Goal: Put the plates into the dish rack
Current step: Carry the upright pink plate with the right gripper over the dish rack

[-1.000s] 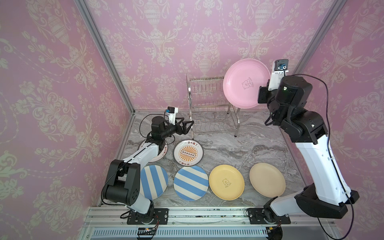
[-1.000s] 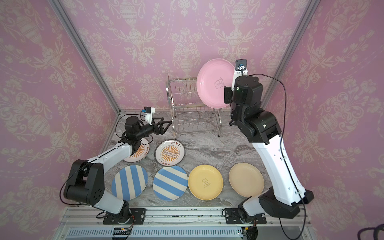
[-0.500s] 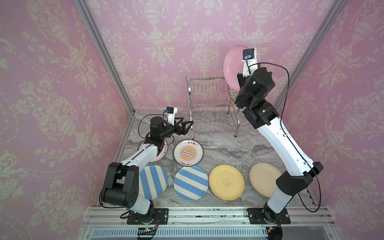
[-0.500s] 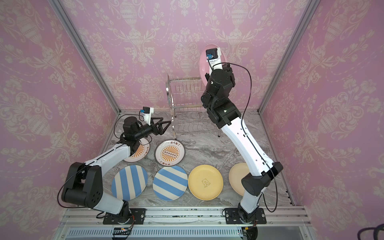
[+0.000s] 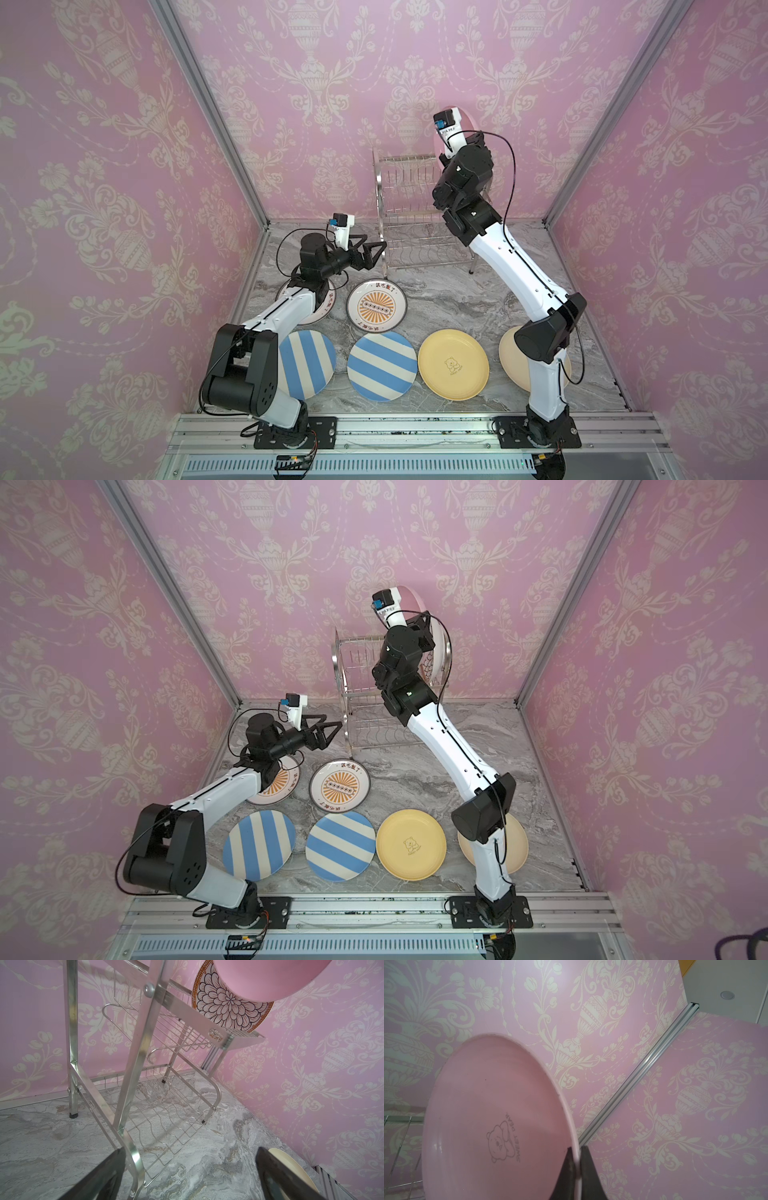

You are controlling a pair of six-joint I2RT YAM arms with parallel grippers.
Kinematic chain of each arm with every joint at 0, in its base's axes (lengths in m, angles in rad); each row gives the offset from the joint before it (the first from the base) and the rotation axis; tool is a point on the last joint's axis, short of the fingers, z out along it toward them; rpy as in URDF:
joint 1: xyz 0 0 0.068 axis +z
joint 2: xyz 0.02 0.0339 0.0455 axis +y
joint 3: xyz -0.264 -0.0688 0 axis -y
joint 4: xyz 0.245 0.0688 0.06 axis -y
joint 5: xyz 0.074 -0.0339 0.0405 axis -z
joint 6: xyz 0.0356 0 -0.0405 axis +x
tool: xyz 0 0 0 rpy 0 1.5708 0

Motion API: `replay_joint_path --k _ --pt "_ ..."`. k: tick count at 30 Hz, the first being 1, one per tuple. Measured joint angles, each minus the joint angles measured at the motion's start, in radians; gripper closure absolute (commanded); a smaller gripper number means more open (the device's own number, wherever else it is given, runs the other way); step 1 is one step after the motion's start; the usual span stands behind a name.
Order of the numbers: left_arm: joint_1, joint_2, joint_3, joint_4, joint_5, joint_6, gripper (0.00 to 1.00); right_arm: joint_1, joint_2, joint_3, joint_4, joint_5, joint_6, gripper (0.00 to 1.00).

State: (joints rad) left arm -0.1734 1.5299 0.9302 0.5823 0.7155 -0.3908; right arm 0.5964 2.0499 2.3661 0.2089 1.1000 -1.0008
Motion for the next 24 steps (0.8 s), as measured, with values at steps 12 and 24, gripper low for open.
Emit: replay_joint_path --k 12,24 --pt "0.007 0.024 0.000 0.035 0.022 -0.024 0.01 0.000 0.131 0.156 -0.095 -0.003 -0.126 1.00" --pt "0.008 0.022 0.000 0.029 0.024 -0.023 0.01 -0.033 0.164 0.172 -0.127 -0.003 -0.162 1.00"
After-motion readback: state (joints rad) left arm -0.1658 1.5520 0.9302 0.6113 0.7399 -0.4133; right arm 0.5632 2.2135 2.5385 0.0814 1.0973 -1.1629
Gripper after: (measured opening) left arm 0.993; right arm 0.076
